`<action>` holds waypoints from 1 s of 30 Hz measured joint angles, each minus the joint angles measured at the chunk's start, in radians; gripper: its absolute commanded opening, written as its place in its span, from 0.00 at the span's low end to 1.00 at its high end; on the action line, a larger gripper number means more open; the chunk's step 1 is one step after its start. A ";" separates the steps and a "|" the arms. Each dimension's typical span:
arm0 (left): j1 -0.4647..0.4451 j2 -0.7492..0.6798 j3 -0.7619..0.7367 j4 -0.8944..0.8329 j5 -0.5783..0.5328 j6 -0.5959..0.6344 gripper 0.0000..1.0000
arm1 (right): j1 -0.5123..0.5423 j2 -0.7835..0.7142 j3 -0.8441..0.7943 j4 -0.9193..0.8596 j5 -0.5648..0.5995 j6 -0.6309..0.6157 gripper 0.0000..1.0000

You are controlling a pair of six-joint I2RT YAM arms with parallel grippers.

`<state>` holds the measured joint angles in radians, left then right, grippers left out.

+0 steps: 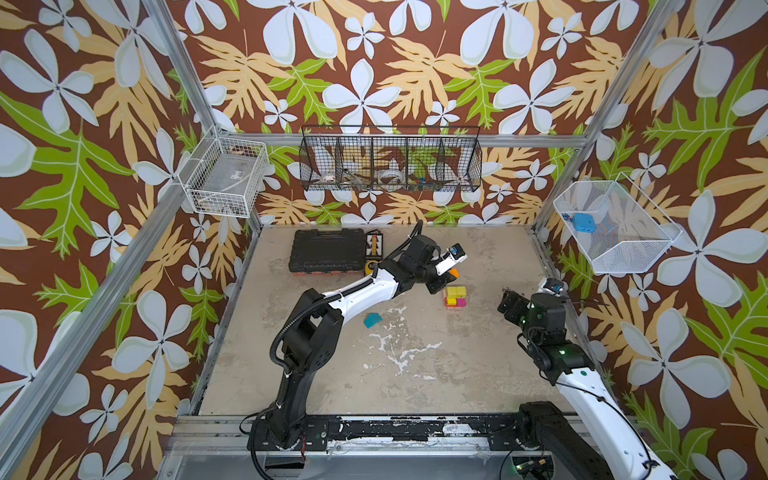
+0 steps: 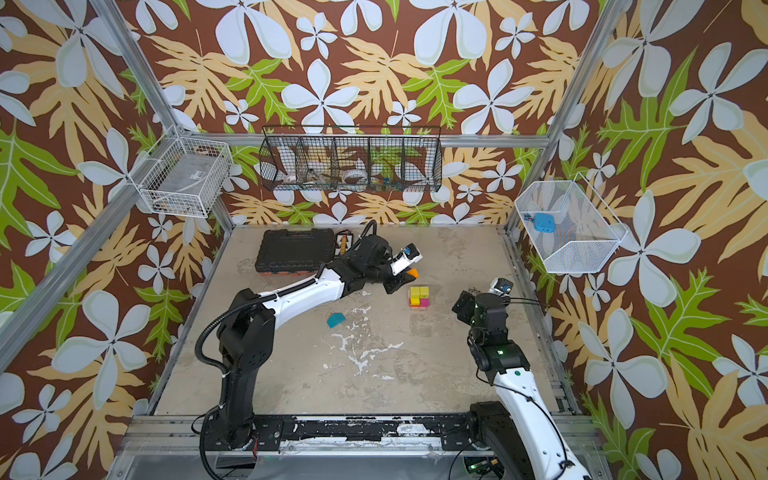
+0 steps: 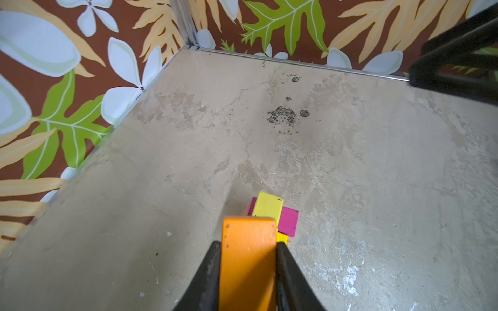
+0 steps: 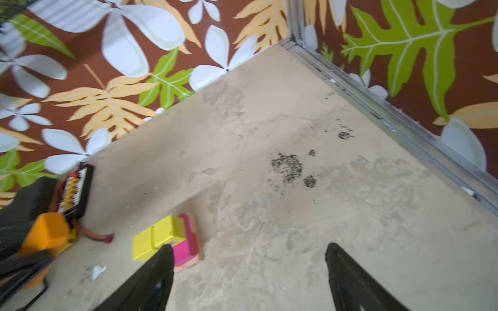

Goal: Build the wood block tower
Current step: 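Carry the orange block over the tower with the left gripper, then lower the orange block onto the tower top with the left gripper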

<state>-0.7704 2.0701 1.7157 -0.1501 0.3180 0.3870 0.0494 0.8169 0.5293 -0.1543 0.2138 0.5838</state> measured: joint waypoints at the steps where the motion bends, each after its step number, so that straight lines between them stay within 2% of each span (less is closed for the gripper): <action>1: -0.006 0.021 0.036 -0.027 0.004 0.018 0.01 | -0.029 0.019 -0.013 0.019 0.000 0.000 0.86; 4: -0.027 0.080 0.134 -0.109 0.003 0.064 0.01 | -0.072 0.065 -0.047 0.074 0.003 0.006 0.86; 7: -0.052 0.148 0.238 -0.203 -0.002 0.103 0.00 | -0.080 0.106 -0.082 0.134 0.021 0.017 0.90; 12: -0.073 0.239 0.365 -0.319 -0.016 0.148 0.00 | -0.088 0.180 -0.119 0.209 0.047 0.043 0.88; 19: -0.072 0.291 0.425 -0.405 -0.045 0.192 0.00 | -0.087 0.240 -0.103 0.264 0.046 0.063 0.88; 30: -0.072 0.347 0.502 -0.444 -0.074 0.224 0.00 | -0.087 0.254 -0.099 0.275 0.035 0.063 0.89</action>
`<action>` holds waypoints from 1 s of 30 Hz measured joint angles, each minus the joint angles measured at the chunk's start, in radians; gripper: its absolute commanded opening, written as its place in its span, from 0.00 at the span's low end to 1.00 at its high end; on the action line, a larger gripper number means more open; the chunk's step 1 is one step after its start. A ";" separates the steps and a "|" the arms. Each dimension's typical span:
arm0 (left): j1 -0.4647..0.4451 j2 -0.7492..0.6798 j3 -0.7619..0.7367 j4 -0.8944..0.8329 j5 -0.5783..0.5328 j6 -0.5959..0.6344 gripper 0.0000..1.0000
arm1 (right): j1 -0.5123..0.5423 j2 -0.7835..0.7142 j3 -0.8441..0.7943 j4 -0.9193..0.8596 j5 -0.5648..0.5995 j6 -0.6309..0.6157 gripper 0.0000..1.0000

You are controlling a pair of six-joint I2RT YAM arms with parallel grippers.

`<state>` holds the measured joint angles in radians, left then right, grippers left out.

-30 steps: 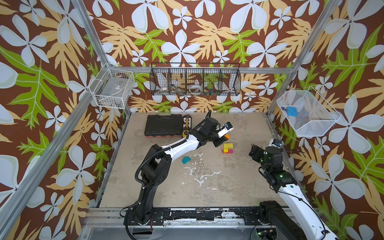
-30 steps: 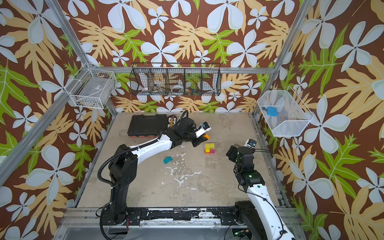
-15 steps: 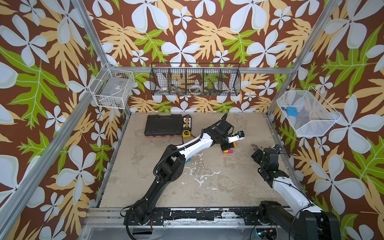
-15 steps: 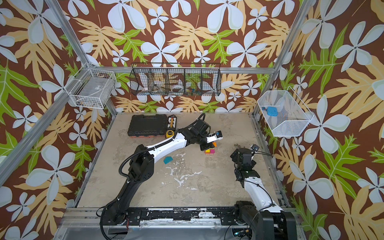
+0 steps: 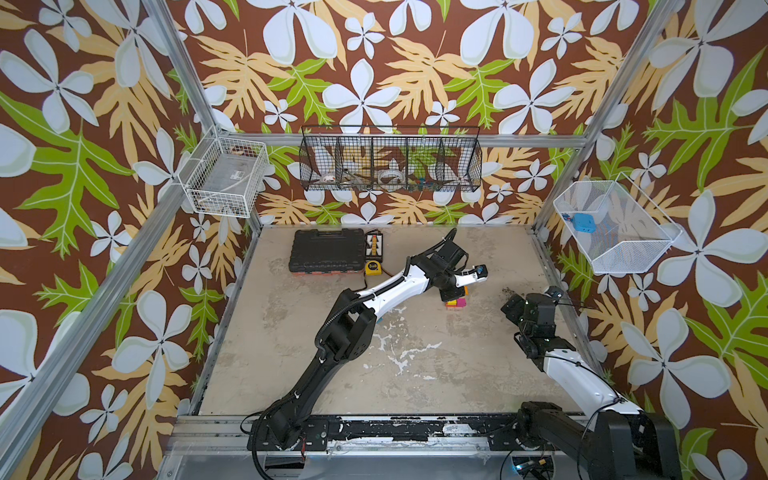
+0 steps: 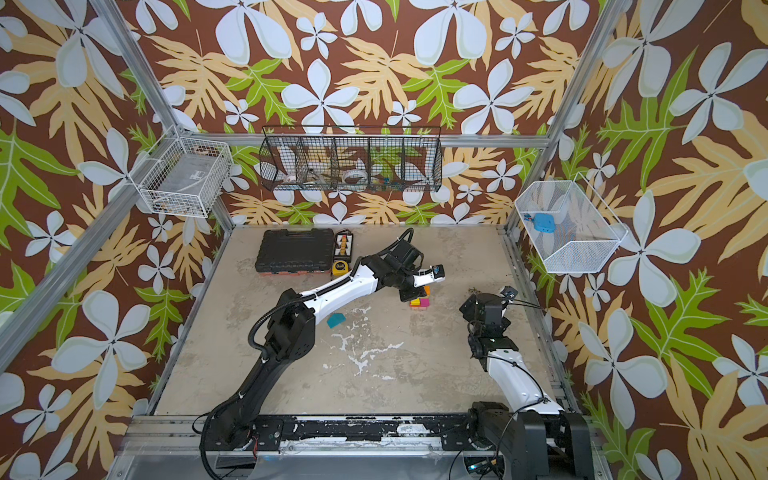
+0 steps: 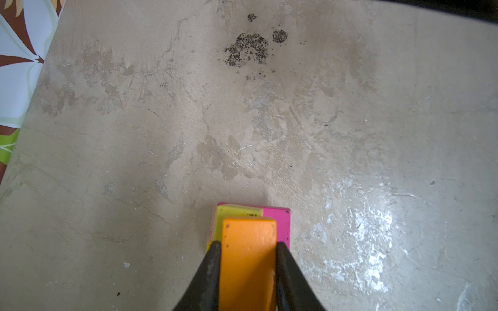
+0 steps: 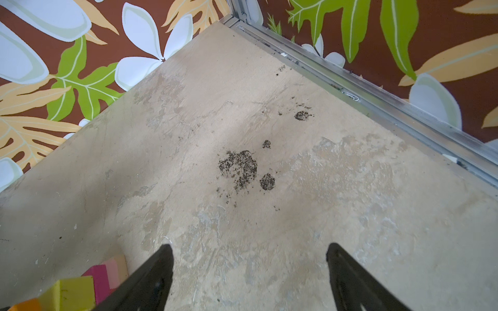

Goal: Build the wood block tower
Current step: 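Lower the orange block onto the tower top with the left gripper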

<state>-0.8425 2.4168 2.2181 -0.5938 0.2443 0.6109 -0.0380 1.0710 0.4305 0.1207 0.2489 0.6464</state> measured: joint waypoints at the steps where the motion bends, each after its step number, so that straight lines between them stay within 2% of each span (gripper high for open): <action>1: 0.000 0.002 0.003 -0.001 0.000 0.002 0.00 | 0.000 0.001 0.001 0.000 -0.001 0.000 0.89; 30: 0.000 0.021 0.027 0.000 -0.027 0.021 0.00 | 0.000 0.018 0.013 0.007 -0.015 -0.003 0.88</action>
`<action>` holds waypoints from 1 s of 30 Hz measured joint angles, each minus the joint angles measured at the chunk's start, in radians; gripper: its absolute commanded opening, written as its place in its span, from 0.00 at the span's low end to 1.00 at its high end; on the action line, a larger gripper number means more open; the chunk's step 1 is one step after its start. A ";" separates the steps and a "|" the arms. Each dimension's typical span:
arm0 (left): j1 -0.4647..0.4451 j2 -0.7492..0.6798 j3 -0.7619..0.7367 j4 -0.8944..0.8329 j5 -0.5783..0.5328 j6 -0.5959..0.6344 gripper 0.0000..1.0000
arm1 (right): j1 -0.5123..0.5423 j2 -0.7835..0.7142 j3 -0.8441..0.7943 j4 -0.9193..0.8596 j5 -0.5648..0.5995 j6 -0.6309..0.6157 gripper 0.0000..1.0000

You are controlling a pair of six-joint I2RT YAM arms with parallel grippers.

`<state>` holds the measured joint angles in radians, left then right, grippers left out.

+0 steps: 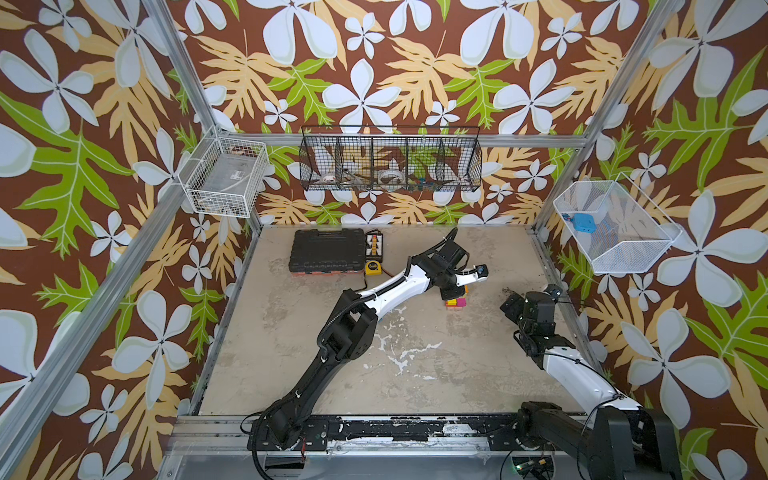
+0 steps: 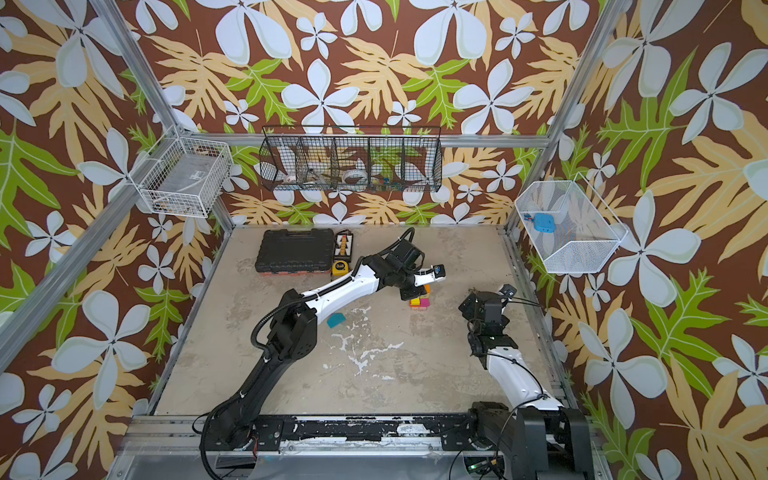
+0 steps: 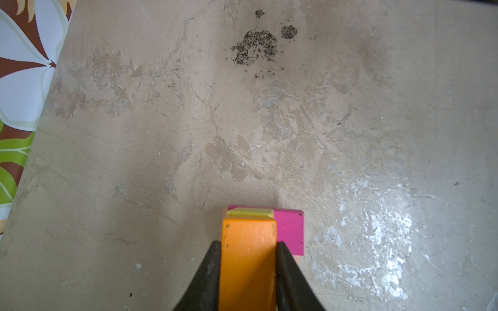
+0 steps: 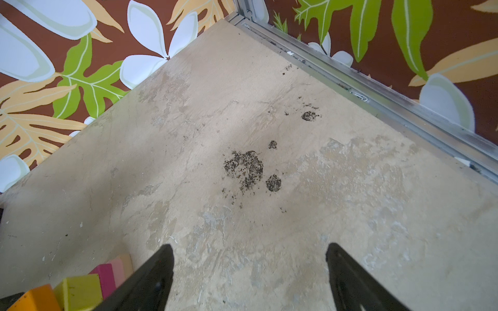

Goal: Build the wood block tower
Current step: 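Lower the orange block onto the tower top with the left gripper, then open the left gripper and move it toward the teal block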

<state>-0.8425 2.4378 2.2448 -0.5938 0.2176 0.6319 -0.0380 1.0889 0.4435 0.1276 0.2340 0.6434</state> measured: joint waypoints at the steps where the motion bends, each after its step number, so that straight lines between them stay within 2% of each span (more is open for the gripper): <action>1: 0.000 0.000 0.000 0.000 -0.003 0.000 0.00 | 0.000 0.000 0.000 0.000 0.000 0.000 0.88; 7: 0.000 0.002 0.000 0.002 -0.006 0.000 0.04 | 0.000 0.001 0.002 0.000 -0.002 0.000 0.88; 10: 0.000 0.003 0.000 0.006 -0.007 0.000 0.09 | 0.000 0.003 0.002 0.000 -0.003 0.000 0.88; 23: 0.000 0.006 0.000 0.003 -0.027 0.001 0.58 | 0.000 0.007 0.002 0.000 -0.003 0.000 0.88; 30: 0.000 0.006 0.000 0.000 -0.030 0.000 0.73 | 0.000 0.007 0.002 0.000 -0.004 0.000 0.88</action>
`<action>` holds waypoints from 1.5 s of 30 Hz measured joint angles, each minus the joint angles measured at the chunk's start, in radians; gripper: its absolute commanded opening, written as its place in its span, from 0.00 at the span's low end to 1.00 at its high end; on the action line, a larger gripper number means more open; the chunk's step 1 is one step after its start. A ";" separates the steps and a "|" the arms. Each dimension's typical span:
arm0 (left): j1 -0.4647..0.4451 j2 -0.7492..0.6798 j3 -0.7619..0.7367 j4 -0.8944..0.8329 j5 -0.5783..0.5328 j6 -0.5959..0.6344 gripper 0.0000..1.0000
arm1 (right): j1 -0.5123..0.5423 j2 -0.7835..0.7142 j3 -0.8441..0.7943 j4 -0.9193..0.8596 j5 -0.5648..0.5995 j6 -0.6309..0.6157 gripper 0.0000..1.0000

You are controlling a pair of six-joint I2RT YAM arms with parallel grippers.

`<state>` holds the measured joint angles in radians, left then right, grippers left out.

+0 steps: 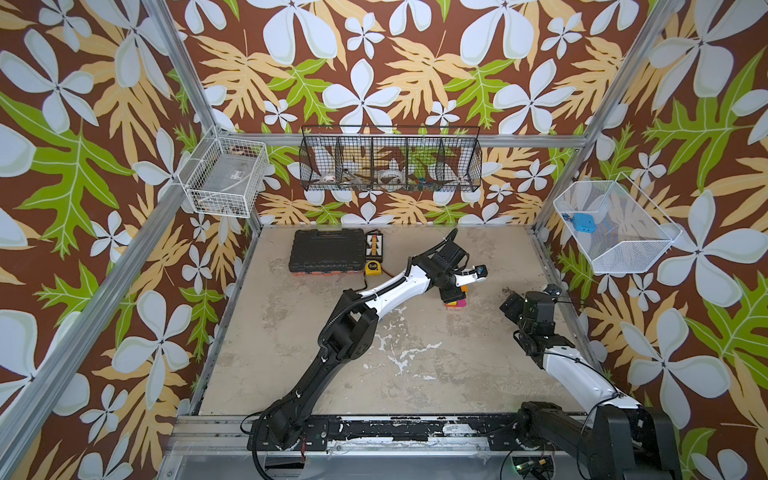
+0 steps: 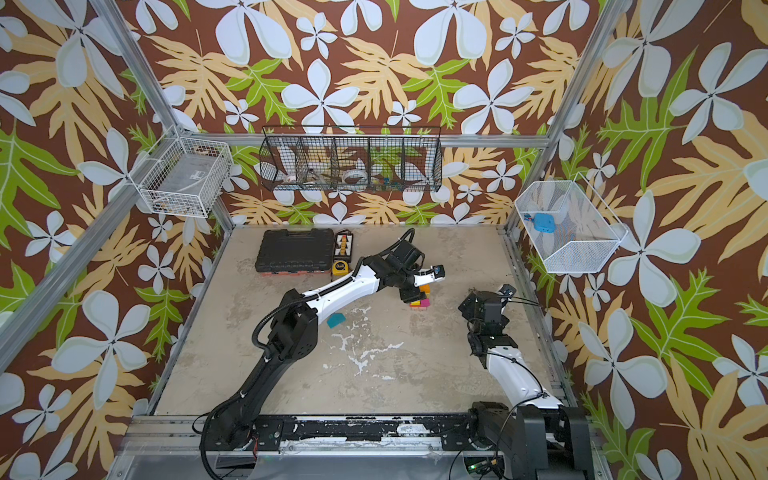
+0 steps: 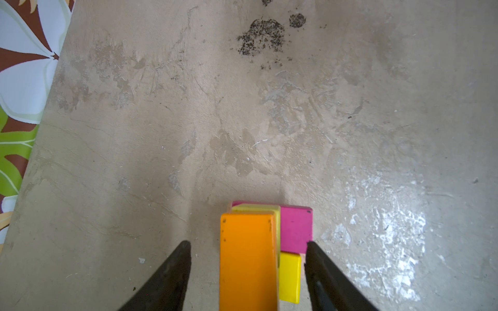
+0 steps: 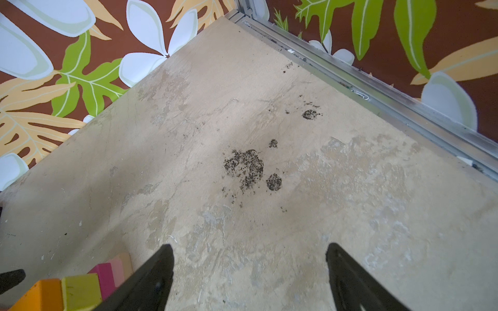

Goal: Build the wood block tower
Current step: 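Open the left gripper and move it toward the teal block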

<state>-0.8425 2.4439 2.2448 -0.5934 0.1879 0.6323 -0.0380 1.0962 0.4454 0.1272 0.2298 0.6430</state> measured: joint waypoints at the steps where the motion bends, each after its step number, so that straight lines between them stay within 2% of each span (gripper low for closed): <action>1: 0.000 0.000 0.000 0.000 -0.001 0.000 0.74 | 0.000 0.000 0.000 0.000 -0.003 0.000 0.88; 6: 0.000 -0.017 -0.022 0.010 -0.014 -0.011 0.78 | 0.000 0.001 0.000 0.000 -0.006 0.000 0.88; 9: 0.000 -0.109 -0.137 0.048 -0.024 -0.061 0.78 | 0.000 0.001 0.000 0.000 -0.006 0.000 0.88; 12: 0.000 -0.311 -0.399 0.162 -0.032 -0.133 0.81 | 0.000 0.001 0.000 0.000 -0.006 0.000 0.88; 17: 0.009 -0.773 -1.016 0.490 -0.096 -0.301 0.86 | 0.000 0.001 0.000 0.000 -0.014 0.000 0.87; 20: 0.065 -0.971 -1.328 0.639 -0.129 -0.425 0.86 | 0.000 0.001 0.000 0.000 -0.017 0.000 0.86; 23: 0.153 -1.123 -1.560 0.743 -0.171 -0.549 0.87 | 0.000 0.000 0.000 0.000 -0.021 -0.001 0.86; 26: 0.205 -1.210 -1.698 0.816 -0.203 -0.640 0.89 | 0.001 -0.005 -0.005 0.008 -0.023 -0.004 0.86; 31: 0.231 -1.198 -1.765 0.890 -0.232 -0.716 0.86 | 0.001 -0.010 -0.011 0.022 -0.025 -0.004 0.86; 37: 0.233 -1.061 -1.682 0.903 -0.234 -0.735 0.79 | 0.001 -0.005 -0.013 0.037 -0.047 -0.004 0.84; 45: 0.234 -0.966 -1.638 0.860 -0.266 -0.760 0.78 | 0.009 0.003 -0.013 0.044 -0.050 -0.004 0.84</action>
<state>-0.6086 1.4776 0.6071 0.2668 -0.0780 -0.1276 -0.0292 1.0988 0.4328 0.1715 0.1802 0.6388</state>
